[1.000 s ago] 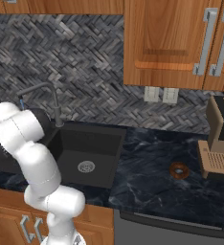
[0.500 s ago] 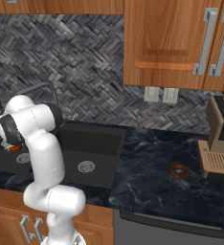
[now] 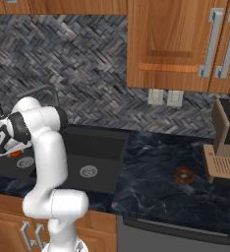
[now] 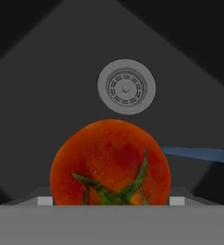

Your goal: Turn on the sink faucet. Then move the tomato from the counter to the sink. Turn off the sink. Move the vegetable from the sink to the pot next to the stove. Finally move the pot to the front left burner.

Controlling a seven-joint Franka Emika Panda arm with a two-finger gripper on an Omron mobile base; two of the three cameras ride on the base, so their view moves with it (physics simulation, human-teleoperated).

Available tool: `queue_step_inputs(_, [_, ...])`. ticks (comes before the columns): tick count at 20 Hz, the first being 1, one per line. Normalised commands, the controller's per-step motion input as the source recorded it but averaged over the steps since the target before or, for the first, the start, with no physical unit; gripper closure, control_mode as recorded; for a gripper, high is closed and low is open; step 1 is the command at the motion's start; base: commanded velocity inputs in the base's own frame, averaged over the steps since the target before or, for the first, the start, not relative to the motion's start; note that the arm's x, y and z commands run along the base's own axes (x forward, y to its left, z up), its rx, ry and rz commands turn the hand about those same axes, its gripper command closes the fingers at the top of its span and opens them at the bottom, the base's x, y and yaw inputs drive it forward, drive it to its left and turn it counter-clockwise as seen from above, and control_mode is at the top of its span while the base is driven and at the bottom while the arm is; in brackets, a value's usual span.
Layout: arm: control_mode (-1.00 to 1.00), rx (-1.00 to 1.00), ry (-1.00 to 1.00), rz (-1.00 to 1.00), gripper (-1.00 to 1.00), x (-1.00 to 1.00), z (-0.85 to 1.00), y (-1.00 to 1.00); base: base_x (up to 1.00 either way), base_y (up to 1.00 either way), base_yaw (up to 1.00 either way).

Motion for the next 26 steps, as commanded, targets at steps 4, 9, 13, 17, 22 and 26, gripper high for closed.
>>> queue_step_inputs(4, [-1.0, 0.0, 0.04, 0.0, 1.0, 0.13, -0.27, 0.14, 0.0, 0.0, 0.0])
queue_step_inputs(9, [-1.0, 0.0, 0.03, 0.0, 1.0, 0.1, -0.28, 0.13, 0.0, 0.0, 0.0])
queue_step_inputs(13, [-1.0, 0.0, 0.02, 0.0, 1.0, 0.09, -0.31, 0.09, 0.0, 0.0, 0.0])
queue_step_inputs(17, [-1.0, 0.0, 0.01, 0.0, 1.0, 0.12, -0.28, 0.1, 0.0, 0.0, 0.0])
queue_step_inputs(22, [-1.0, 0.0, 0.0, 0.0, 1.0, 0.13, -0.24, 0.09, 0.0, 0.0, 0.0])
queue_step_inputs(26, [-1.0, 0.0, 0.01, 0.0, 1.0, 0.12, -0.23, 0.1, 0.0, 0.0, 0.0])
